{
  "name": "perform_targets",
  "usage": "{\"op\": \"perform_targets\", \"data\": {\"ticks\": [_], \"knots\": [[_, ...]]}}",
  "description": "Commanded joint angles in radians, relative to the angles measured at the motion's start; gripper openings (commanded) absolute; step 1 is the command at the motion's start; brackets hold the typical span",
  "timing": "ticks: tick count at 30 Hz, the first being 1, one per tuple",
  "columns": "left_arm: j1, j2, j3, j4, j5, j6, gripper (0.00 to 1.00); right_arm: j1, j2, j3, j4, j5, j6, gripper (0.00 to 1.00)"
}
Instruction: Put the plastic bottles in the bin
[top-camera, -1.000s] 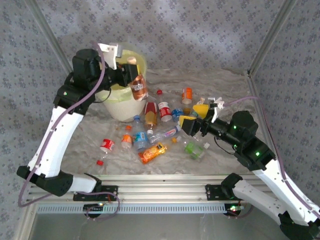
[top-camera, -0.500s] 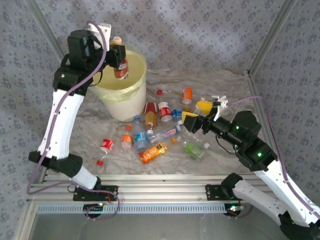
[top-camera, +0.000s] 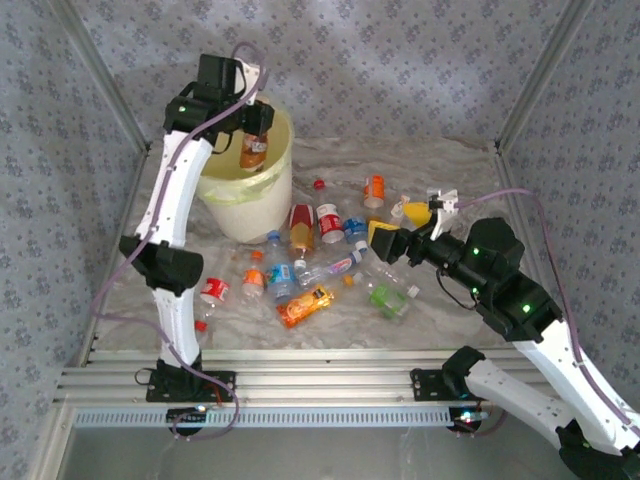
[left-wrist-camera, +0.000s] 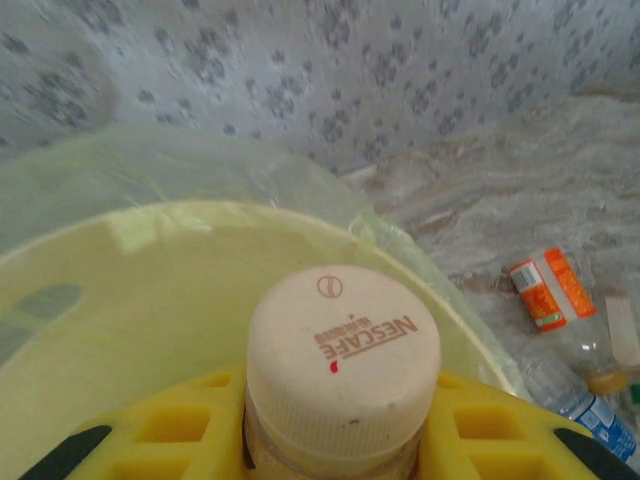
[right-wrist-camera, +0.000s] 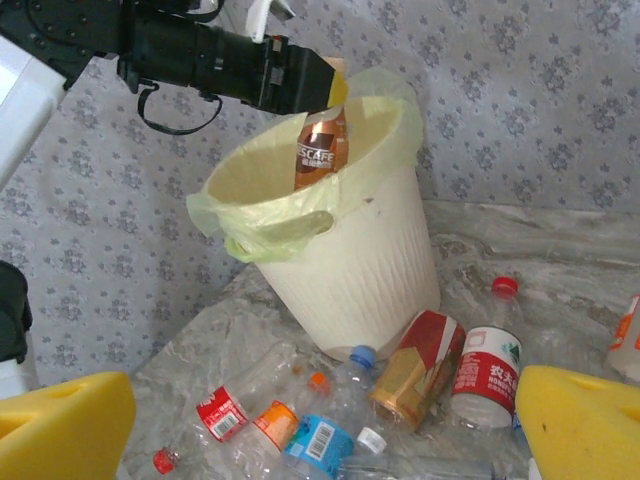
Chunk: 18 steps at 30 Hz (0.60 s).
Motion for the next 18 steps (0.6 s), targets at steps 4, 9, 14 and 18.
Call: {"op": "perform_targets", "data": {"ticks": [4,9,14,18], "knots": [[0.008,0.070,0.050,-0.166,0.074,-0.021,0.31,-0.005,0.000,0.022,-0.041,0.007,-0.011,1.00],[0.017,0.088,0.000,-0.173,0.105,-0.044,0.33,-0.006,0.003,0.010,-0.042,-0.001,-0.008,1.00],[0.023,0.082,-0.076,-0.146,0.134,-0.056,0.37,-0.007,0.005,0.005,-0.042,-0.010,-0.002,1.00],[0.026,0.066,-0.124,-0.116,0.148,-0.068,0.43,-0.007,0.004,0.002,-0.047,-0.012,0.000,1.00]]}}
